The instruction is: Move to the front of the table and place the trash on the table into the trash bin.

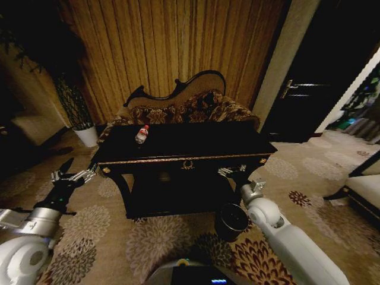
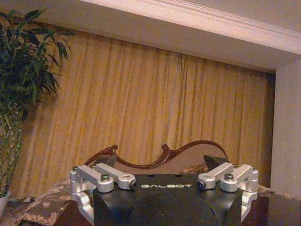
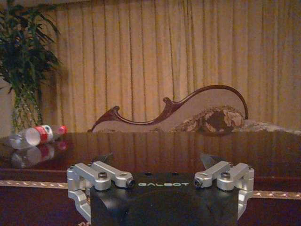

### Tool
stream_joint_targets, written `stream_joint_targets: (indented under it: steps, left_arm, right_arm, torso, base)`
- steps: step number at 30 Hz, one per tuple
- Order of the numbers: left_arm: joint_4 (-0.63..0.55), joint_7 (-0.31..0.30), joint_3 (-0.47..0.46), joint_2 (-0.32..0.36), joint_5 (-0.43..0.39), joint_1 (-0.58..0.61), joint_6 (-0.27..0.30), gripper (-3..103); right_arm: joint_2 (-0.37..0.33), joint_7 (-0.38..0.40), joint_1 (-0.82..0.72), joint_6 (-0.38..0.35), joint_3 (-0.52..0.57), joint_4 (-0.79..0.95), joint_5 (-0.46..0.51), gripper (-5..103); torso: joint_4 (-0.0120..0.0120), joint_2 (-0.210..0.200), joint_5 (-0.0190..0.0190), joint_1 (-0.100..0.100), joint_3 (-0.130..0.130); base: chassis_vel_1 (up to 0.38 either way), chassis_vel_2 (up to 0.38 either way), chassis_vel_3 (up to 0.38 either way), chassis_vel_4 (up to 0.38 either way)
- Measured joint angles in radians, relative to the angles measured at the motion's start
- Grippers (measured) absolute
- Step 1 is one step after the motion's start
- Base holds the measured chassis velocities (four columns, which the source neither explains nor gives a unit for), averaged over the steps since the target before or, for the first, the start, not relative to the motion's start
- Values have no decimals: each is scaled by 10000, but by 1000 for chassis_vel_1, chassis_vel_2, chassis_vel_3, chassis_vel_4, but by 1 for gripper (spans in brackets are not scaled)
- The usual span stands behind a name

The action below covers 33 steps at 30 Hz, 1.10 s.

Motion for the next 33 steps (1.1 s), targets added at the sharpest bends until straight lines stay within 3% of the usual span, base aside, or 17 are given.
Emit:
stream_joint_targets:
  steps: [33]
  left_arm:
    - [-65,21,36,-38,44,-42,42,100]
  right_arm:
    - [14,0,-106,82,63,117,28,100]
  torso:
    - [1,0,1,0,1]
  base:
    - [-26,28,26,-27]
